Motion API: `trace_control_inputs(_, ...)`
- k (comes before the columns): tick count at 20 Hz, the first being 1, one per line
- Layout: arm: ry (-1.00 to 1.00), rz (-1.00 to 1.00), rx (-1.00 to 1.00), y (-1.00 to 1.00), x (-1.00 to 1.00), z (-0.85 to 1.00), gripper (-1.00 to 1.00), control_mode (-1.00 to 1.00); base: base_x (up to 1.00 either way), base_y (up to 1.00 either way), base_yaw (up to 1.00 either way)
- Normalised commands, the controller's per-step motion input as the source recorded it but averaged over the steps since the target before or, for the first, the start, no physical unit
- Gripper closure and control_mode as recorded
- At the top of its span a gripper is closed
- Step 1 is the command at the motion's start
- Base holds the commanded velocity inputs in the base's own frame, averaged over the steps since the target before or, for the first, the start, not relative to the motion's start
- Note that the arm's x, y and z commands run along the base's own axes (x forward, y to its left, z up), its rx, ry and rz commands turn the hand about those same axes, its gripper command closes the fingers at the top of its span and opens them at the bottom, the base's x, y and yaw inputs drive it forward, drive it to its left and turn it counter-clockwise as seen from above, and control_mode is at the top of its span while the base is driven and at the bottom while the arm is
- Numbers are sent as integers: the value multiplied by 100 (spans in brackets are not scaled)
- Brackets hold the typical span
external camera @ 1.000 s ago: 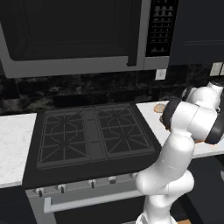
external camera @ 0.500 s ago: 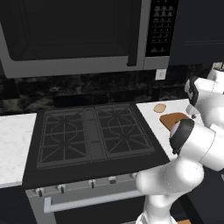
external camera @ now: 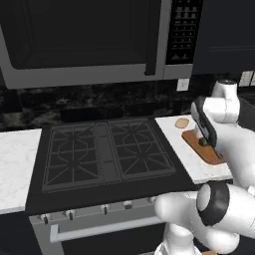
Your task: Place the appropriate cutting tool for cutting the cucumber skin on the cutting board.
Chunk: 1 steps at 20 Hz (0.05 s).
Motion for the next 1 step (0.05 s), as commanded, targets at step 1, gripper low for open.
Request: trace_control_inputs(1,0,5,-7,88,-23,0,-100,-100,0,0,0)
